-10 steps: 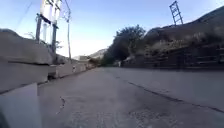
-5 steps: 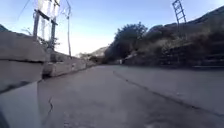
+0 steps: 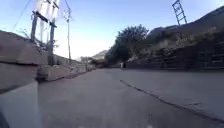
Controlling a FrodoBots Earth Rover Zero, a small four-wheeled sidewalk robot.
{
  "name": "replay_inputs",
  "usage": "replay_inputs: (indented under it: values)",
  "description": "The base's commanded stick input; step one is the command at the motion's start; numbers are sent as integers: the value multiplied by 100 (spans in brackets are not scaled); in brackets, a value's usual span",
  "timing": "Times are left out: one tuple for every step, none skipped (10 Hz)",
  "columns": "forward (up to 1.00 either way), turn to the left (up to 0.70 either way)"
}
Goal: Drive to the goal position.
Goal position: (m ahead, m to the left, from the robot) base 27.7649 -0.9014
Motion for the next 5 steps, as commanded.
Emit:
replay_inputs:
  values:
    - [70,8]
    - [70,0]
    - [70,0]
    - [70,0]
    - [70,0]
